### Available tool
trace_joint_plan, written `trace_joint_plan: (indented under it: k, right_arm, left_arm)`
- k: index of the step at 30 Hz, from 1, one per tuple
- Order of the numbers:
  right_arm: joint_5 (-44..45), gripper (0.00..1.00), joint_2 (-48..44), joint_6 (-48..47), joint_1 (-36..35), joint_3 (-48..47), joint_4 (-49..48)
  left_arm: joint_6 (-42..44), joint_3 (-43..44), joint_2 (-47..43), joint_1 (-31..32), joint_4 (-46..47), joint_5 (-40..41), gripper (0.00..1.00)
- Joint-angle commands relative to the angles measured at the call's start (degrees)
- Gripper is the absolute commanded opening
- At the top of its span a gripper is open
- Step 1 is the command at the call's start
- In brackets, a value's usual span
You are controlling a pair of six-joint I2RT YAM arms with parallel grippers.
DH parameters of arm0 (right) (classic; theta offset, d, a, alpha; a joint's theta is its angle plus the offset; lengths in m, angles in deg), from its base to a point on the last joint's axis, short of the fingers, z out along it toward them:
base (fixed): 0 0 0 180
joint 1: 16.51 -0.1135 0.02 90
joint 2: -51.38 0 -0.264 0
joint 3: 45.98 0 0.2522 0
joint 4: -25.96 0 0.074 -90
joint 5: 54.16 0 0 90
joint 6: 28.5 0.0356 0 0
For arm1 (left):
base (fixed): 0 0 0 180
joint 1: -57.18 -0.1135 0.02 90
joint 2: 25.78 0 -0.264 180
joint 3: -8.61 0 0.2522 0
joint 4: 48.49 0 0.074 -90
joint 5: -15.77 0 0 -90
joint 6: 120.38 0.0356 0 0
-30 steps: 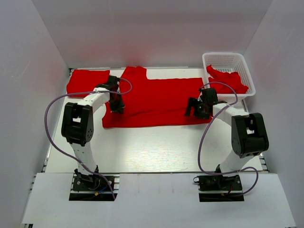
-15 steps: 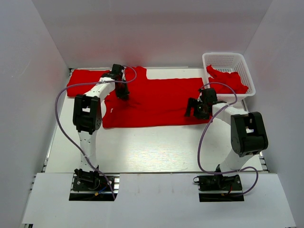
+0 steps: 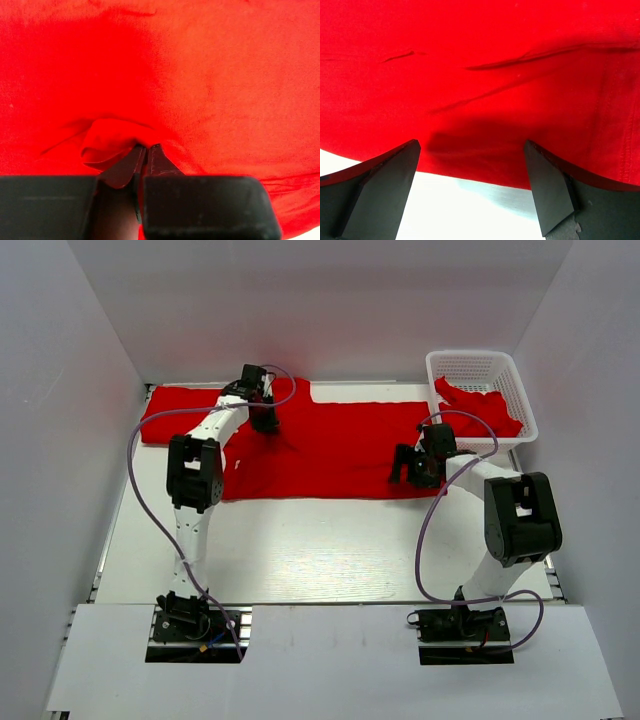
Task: Fold and stack the t-shirts
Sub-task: Fold the flattened tshirt in 1/3 of the way
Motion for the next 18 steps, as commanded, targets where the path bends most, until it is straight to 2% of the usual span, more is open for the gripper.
trace_joint_plan:
  k: [1, 4, 6, 7, 8, 9, 14, 18]
  right_arm:
    - [1.9, 0.91, 2.5, -1.5, 0.5, -0.8, 1.0]
    - [1.9, 0.91, 3.3, -1.6, 0.2, -1.1, 1.2]
    - [1.8, 0.91, 3.5, -1.6, 0.2, -1.5, 1.0]
    - [1.6, 0.91, 3.5, -1.8, 0.4, -1.6, 1.2]
    - [1.7, 0.91, 3.6, -1.8, 0.2, -1.8, 1.2]
    - [1.9, 0.91, 3.6, -2.0, 0.4, -2.0, 1.5]
    - [2.5, 0.91, 2.9, -2.3, 0.5, -2.2, 1.6]
    - [1.8, 0.91, 2.4, -2.6, 0.2, -2.6, 2.0]
  left_arm:
    - [3.5, 4.5, 0.6, 0.1, 4.8, -2.6, 0.15]
    - [6.7, 4.5, 1.9, 0.1, 11.6, -6.1, 0.3]
    - [8.7, 5.4, 2.5, 0.1, 14.4, -7.2, 0.44]
    - [9.5, 6.2, 3.9, 0.1, 15.2, -8.4, 0.54]
    - [10.1, 8.2, 4.4, 0.1, 16.1, -8.4, 0.86]
    - [10.1, 9.4, 5.0, 0.1, 16.6, -6.7, 0.98]
    - [11.2, 12.9, 5.8, 0.1, 19.5, -4.8, 1.0]
    - [10.7, 14.5, 4.6, 0.1, 18.1, -4.1, 1.0]
